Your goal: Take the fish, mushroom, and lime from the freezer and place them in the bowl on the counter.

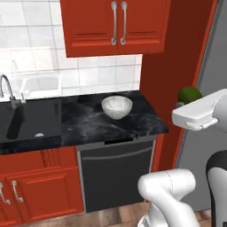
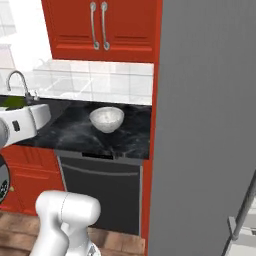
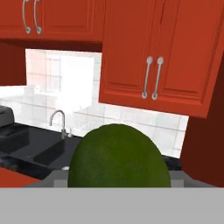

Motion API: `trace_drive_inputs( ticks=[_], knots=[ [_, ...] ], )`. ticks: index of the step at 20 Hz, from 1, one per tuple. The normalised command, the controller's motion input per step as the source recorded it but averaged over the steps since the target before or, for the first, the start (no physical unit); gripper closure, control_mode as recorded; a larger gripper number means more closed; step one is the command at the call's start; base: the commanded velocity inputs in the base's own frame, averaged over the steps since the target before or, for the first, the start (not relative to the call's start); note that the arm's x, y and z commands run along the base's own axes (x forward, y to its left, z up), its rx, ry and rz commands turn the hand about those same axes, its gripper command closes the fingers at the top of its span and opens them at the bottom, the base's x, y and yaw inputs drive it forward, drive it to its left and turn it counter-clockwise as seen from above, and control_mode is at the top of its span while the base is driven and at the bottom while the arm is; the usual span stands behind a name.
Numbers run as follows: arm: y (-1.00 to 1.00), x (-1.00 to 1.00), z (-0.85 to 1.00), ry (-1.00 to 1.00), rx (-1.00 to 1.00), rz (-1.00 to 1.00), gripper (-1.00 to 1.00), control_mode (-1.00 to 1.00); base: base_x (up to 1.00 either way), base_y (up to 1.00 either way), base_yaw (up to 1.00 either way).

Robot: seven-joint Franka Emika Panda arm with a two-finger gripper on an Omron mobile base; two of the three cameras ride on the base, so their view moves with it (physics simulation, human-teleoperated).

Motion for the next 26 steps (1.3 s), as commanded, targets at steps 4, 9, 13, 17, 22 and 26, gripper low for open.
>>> trace_drive_inputs(
  ticks=[4, 9, 13, 17, 22, 26],
  knots=[
    [0.0, 0.0, 0.0, 0.0, 0.0, 0.0, 1.0, 1.0, 0.69, 0.02, -0.28],
    [0.0, 0.0, 0.0, 0.0, 0.0, 0.0, 1.0, 1.0, 0.37, -0.01, -0.28],
    [0.0, 0.0, 0.0, 0.0, 0.0, 0.0, 1.0, 1.0, 0.29, 0.67, -0.26],
    [0.0, 0.0, 0.0, 0.0, 0.0, 0.0, 1.0, 1.0, 0.47, 0.6, -0.19],
    [0.0, 0.0, 0.0, 0.0, 0.0, 0.0, 1.0, 1.0, 0.66, -0.01, -0.03],
    [0.0, 0.0, 0.0, 0.0, 0.0, 0.0, 1.0, 1.0, 0.69, -0.24, 0.0]
  ],
)
